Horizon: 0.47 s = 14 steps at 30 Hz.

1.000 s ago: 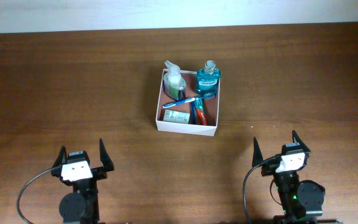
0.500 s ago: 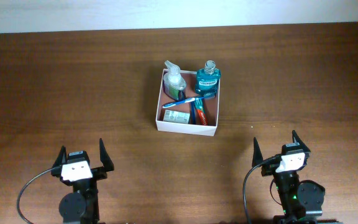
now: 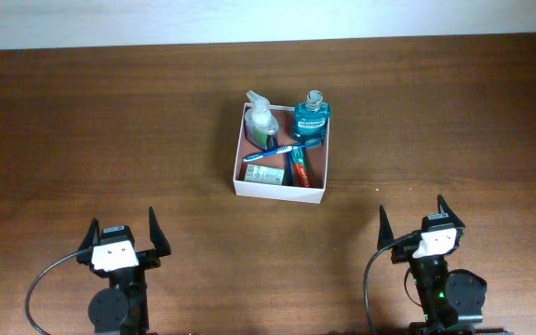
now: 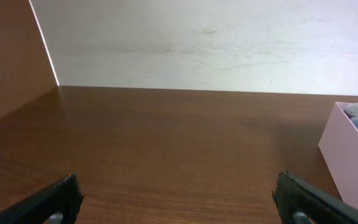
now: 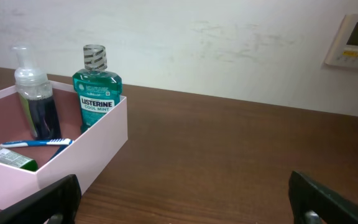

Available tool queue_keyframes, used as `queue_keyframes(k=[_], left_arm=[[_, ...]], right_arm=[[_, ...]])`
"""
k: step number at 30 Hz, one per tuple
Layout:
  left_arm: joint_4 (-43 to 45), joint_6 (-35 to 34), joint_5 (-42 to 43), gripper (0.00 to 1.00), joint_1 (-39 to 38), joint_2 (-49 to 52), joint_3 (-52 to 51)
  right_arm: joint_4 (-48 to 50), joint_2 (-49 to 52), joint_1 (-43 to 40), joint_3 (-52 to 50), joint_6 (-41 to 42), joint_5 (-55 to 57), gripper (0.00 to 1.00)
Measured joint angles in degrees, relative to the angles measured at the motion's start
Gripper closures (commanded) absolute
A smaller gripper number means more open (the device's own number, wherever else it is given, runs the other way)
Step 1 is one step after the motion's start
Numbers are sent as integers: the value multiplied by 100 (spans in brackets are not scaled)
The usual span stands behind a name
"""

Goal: Pack container

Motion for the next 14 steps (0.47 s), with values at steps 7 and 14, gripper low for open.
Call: queue_keyframes(k=[7,14], left_arm=[[0,0,0,0,0,0,0],[0,0,0,0,0,0,0]], right_arm=[[-2,0,0,0,0,0,1],[0,0,0,0,-2,0,2]])
